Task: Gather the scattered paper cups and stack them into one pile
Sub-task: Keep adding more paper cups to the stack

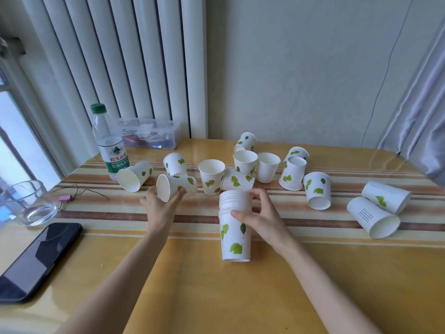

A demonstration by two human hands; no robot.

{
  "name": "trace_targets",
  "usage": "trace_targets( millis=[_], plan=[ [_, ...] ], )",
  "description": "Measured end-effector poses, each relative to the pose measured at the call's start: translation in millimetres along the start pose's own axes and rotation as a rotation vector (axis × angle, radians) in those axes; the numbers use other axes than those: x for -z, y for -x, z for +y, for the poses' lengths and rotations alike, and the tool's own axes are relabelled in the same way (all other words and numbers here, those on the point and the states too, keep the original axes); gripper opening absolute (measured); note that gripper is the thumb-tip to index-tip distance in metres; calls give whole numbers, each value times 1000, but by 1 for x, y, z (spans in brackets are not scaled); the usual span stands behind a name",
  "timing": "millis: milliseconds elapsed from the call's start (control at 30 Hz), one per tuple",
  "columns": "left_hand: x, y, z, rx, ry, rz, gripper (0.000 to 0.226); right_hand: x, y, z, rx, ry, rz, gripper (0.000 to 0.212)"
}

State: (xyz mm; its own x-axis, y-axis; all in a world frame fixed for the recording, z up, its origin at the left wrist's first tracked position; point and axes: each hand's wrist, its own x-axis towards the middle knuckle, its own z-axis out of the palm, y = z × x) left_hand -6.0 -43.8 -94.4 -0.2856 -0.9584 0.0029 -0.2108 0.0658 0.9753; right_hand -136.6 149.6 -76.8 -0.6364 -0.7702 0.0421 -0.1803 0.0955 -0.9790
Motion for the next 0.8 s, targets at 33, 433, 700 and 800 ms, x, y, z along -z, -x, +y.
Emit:
trace_targets(
  millis=[33,433,700,800],
  plan=[
    [4,2,1,-5,6,-4,83,-3,0,-2,52,-2,17,65],
    [31,19,2,-170,-26,-110,73,-31,15,17,759,345,172,60],
    [24,13,-3,-148,51,-171,99,-5,-47,-12,212,15,146,20],
    [19,14,-6,-125,33,-192,87,-7,-90,-22,121,240,6,58]
  ],
)
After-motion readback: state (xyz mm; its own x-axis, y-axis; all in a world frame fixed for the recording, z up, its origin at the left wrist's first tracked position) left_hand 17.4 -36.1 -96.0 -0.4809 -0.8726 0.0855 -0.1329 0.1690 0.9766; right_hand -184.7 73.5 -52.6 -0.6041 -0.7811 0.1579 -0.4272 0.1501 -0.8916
